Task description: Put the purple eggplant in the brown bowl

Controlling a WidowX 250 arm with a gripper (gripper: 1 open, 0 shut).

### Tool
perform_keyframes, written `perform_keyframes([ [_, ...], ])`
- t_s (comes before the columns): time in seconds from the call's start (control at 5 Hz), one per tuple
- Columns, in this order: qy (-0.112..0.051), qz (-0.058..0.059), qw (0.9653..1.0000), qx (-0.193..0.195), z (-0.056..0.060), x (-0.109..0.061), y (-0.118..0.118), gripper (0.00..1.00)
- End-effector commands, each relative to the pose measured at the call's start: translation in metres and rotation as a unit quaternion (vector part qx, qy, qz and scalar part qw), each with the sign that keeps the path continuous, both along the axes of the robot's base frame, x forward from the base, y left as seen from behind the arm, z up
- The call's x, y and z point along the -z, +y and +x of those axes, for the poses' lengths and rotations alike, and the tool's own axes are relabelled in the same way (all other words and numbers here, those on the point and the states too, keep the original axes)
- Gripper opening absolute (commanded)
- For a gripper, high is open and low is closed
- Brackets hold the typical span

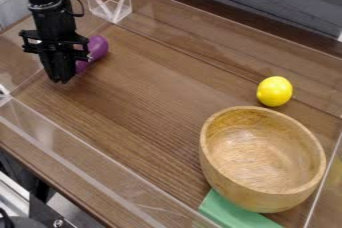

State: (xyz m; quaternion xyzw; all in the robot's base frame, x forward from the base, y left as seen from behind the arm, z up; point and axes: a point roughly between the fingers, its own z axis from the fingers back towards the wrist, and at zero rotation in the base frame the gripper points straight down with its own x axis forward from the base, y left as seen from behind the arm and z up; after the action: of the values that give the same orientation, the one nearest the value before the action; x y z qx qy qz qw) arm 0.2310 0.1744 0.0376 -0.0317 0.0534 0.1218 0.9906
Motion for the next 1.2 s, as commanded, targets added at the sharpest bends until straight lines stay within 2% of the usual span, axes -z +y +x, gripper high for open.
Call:
perform_keyframes([
  [0.0,-0.026,0.015,0.9995,0.004,0.018,-0.013,0.004,0.00],
  [0.4,-0.035,0.010,0.9993,0.010,0.032,-0.017,0.000,0.00],
  [0.8,-0.042,0.007,0.9990,0.013,0.048,-0.013,0.001,0.00],
  [1.0,-0.043,0.006,0.9990,0.014,0.051,-0.012,0.001,0.00],
])
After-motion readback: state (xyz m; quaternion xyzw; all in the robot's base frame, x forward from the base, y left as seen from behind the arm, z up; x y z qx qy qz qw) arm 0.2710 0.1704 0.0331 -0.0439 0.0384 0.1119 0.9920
